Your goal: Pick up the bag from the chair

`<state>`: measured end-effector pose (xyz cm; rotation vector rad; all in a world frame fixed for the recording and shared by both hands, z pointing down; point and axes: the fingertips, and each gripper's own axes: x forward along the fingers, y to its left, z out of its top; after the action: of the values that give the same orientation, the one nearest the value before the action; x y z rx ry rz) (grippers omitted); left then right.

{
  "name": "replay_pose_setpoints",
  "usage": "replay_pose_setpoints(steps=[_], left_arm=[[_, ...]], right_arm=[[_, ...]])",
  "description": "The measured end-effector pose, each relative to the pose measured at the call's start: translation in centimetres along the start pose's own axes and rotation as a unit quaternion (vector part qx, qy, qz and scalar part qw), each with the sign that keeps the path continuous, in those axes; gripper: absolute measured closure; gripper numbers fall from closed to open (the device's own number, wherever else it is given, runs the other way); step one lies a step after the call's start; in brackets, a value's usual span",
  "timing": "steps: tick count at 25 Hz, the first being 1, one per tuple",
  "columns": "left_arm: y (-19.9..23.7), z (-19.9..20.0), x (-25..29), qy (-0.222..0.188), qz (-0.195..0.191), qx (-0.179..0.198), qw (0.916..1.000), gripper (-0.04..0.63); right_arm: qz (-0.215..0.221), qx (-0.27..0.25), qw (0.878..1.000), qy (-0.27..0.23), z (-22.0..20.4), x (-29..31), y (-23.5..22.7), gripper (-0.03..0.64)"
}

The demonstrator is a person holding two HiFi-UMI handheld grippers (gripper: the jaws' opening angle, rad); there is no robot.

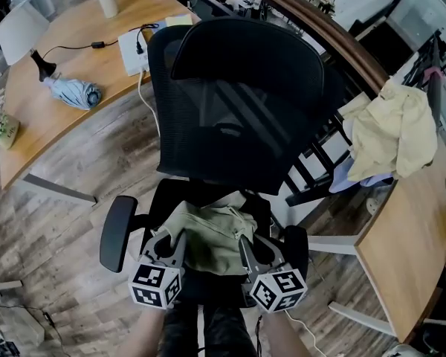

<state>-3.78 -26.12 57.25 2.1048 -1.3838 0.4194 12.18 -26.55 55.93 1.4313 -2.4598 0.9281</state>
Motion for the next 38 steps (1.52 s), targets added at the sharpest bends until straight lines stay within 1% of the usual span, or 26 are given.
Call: replay_pose_setpoints(steps=[20,32,38], left_arm=[[-2.5,7.3,-4.2,-0.034,-0.028,0.045,0.998,0.575],[-4.0,11.4,-7.0,-0.059,-0.044,0.056,0.9957,0.575],[-4.7,13.3,-8.4,-0.075,-0.046,0.07,0.9936,0.575]], right_arm=[[0.021,0.005,0.998,-0.054,7.0,-4.4,3.3,0.552],[0.025,0.001,0.996,-0.089,11.1,-7.4,5.3,0.554],[0.028,-0.003,0.994,-0.107,13.0,-8.6,6.2,0.554]])
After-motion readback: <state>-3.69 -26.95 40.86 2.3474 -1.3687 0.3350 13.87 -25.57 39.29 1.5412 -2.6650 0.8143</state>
